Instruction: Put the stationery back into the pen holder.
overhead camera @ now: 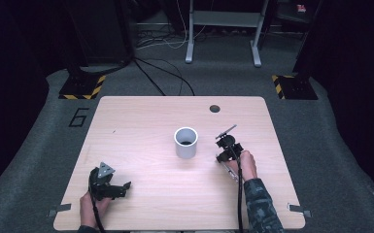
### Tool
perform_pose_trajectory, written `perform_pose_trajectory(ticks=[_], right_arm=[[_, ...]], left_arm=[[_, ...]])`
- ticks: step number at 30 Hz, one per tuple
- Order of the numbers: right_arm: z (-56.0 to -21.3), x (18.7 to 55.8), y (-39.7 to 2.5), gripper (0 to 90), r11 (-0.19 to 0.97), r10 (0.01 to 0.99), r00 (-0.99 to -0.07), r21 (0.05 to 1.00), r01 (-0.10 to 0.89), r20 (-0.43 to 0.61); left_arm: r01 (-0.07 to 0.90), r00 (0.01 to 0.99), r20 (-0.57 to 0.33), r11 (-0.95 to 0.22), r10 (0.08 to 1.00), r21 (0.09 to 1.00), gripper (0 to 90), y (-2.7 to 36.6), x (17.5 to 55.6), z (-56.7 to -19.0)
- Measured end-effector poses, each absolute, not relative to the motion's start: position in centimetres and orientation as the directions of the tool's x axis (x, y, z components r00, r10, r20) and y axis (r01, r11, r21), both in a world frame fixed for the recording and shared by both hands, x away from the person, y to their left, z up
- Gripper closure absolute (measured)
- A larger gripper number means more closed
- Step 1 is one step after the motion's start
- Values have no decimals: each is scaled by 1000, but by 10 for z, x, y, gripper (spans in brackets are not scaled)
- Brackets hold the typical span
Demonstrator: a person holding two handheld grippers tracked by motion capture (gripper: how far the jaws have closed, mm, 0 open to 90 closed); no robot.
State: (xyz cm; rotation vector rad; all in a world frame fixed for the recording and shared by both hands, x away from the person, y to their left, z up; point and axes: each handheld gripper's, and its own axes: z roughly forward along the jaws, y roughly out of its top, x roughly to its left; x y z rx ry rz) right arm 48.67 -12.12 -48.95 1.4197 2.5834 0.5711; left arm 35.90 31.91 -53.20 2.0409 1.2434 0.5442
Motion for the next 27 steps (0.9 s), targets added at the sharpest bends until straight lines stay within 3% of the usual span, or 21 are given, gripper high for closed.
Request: perform_pose_trajectory(ticks=[6,14,27], right_arm=[[-488,476,-129,803,430,844,-527,460,777,101],[-469,464,-138,802,447,828,-557,520,728,68],[-428,441,-168,803,314,815,-563,715,625,134]], left_arm=[[603,461,11,-323,887,729,19,320,359,-532],[603,462,12,-324,887,729,19,320,359,-532],[603,463,14,-327,886,727,19,320,359,-532]])
